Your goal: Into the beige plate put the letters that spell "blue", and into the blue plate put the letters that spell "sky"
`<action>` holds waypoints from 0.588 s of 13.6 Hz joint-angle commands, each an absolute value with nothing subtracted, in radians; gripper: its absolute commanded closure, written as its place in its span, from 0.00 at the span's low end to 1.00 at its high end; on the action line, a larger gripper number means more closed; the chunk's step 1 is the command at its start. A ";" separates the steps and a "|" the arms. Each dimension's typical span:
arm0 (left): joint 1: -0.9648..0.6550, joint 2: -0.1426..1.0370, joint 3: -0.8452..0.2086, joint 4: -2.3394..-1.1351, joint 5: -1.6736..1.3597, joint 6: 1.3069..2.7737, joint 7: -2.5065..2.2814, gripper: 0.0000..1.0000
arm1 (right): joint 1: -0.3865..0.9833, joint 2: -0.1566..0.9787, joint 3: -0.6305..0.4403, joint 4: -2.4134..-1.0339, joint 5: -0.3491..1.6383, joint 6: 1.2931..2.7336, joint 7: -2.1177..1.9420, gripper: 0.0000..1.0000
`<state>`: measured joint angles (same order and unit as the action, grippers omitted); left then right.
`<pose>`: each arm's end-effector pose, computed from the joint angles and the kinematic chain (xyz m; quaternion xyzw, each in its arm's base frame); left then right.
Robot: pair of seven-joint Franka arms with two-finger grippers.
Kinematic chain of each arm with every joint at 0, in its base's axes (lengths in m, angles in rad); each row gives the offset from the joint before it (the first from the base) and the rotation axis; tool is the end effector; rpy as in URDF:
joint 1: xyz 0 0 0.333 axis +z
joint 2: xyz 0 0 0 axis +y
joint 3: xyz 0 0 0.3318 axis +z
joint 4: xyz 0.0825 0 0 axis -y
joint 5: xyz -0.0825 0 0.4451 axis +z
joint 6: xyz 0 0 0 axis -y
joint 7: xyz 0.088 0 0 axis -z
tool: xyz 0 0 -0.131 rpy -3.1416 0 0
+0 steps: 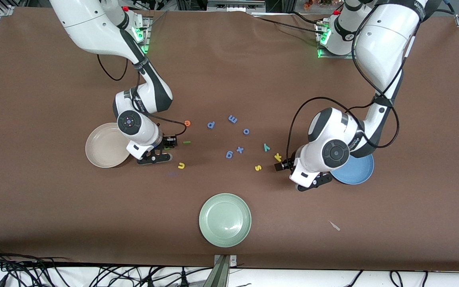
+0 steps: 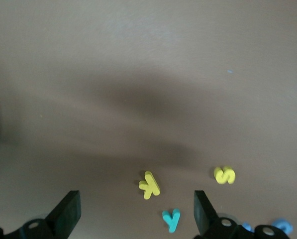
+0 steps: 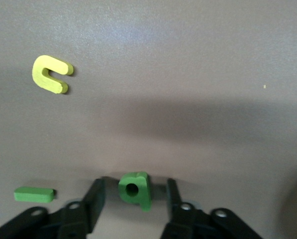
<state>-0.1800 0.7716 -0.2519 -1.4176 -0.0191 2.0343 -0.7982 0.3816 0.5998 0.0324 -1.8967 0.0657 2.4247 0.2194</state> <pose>0.7109 -0.2973 0.1942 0.9698 0.2135 -0.1104 0.0415 0.6104 0.2698 0.1175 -0.9965 -0.0691 0.0434 0.0172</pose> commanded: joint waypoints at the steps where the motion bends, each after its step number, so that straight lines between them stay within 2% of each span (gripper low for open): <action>1: -0.193 0.798 -0.249 -1.437 0.002 2.084 -0.967 0.00 | 0.377 0.597 0.037 -1.913 0.080 2.450 0.204 0.61; 4: -0.218 0.793 -0.249 -1.512 0.002 2.184 -1.121 0.00 | 0.379 0.597 0.038 -1.911 0.080 2.448 0.210 0.88; 6: -0.228 0.792 -0.247 -1.526 0.003 2.192 -1.158 0.00 | 0.376 0.588 0.037 -1.898 0.080 2.438 0.203 0.94; 8: -0.230 0.793 -0.249 -1.529 0.002 2.192 -1.161 0.00 | 0.368 0.571 0.029 -1.869 0.080 2.378 0.196 0.95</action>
<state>-0.2256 0.8085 -0.2522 -1.5115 -0.0191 2.1810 -1.1311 0.3801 0.5953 0.0296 -1.8883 0.0658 2.4238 0.2194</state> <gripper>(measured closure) 0.000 0.727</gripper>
